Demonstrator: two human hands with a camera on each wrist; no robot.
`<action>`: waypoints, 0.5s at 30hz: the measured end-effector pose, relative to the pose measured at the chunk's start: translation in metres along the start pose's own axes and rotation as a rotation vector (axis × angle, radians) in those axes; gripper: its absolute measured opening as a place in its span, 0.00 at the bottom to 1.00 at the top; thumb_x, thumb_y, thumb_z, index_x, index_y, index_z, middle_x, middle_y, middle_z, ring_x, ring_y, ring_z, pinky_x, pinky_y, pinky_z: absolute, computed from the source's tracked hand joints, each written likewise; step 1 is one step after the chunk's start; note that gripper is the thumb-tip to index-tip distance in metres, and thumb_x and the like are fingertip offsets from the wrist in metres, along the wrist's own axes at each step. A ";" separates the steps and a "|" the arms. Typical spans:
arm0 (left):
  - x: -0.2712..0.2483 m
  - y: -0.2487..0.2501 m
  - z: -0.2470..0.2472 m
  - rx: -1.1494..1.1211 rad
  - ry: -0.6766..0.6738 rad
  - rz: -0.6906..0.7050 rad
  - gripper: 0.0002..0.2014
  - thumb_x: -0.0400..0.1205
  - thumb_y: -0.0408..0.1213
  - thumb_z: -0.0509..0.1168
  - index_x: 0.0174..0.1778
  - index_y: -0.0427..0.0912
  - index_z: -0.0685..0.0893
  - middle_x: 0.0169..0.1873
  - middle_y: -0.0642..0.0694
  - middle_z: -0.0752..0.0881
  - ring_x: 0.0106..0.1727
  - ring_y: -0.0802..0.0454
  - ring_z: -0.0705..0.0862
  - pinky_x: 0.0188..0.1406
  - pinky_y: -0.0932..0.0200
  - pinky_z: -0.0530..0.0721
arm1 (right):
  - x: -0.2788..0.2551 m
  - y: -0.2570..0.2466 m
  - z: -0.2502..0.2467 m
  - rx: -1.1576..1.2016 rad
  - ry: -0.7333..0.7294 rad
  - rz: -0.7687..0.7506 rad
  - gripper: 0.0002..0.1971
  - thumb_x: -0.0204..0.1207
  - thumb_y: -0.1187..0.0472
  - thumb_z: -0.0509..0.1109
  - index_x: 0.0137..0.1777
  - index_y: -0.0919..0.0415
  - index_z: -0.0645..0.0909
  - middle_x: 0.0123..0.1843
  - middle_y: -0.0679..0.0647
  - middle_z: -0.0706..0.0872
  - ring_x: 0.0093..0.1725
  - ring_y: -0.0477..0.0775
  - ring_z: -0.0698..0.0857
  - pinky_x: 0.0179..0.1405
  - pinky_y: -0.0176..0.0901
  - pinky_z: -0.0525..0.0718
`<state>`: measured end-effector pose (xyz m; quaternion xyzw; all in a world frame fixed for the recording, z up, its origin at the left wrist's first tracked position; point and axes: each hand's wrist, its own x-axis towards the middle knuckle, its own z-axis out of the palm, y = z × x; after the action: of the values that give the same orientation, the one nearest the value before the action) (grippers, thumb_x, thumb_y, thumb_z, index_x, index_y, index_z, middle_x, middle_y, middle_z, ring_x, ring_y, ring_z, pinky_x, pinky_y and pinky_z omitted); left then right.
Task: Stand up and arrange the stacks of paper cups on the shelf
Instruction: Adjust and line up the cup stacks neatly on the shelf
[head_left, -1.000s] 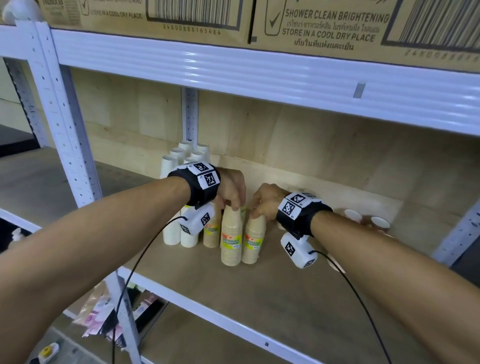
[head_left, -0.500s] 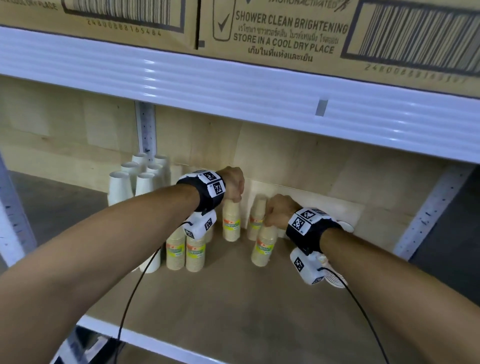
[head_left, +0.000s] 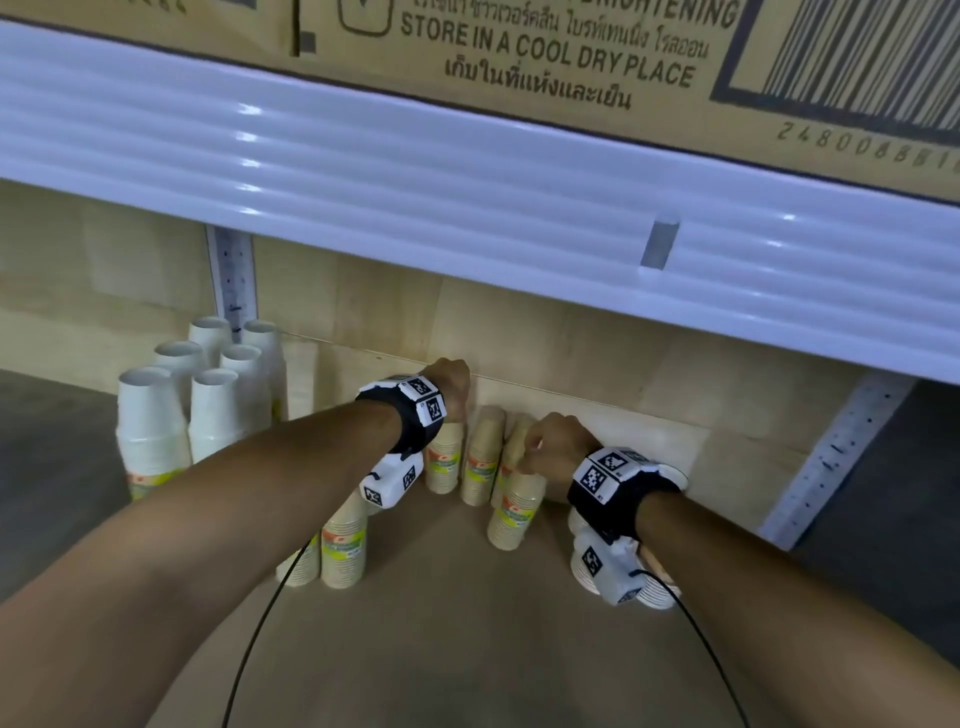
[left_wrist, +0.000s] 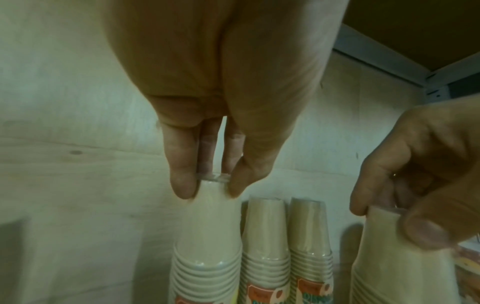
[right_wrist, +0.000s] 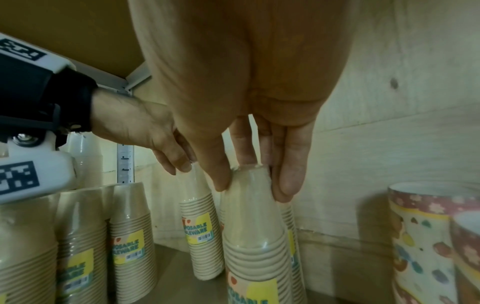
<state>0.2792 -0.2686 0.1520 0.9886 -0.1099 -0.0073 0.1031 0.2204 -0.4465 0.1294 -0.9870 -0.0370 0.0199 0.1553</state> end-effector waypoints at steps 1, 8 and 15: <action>0.004 0.000 0.002 -0.015 -0.002 -0.004 0.12 0.77 0.29 0.70 0.55 0.31 0.86 0.56 0.37 0.88 0.54 0.41 0.88 0.43 0.55 0.84 | 0.002 0.001 0.001 0.008 0.004 0.005 0.14 0.68 0.54 0.78 0.51 0.60 0.87 0.52 0.56 0.86 0.48 0.55 0.85 0.27 0.36 0.72; 0.024 -0.001 0.020 -0.098 0.007 -0.017 0.12 0.76 0.26 0.67 0.54 0.28 0.85 0.55 0.33 0.87 0.54 0.37 0.87 0.44 0.53 0.84 | 0.016 0.006 0.005 0.037 0.022 0.003 0.11 0.68 0.56 0.75 0.48 0.59 0.87 0.49 0.56 0.86 0.46 0.56 0.86 0.25 0.36 0.70; 0.030 -0.002 0.020 -0.131 0.006 -0.008 0.11 0.76 0.26 0.65 0.52 0.25 0.85 0.53 0.30 0.87 0.54 0.34 0.87 0.40 0.54 0.82 | 0.029 0.006 0.008 0.042 0.004 -0.050 0.04 0.69 0.58 0.75 0.36 0.55 0.84 0.43 0.55 0.86 0.46 0.57 0.86 0.26 0.36 0.71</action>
<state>0.3081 -0.2776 0.1321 0.9801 -0.1050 -0.0117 0.1680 0.2488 -0.4475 0.1191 -0.9823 -0.0608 0.0146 0.1765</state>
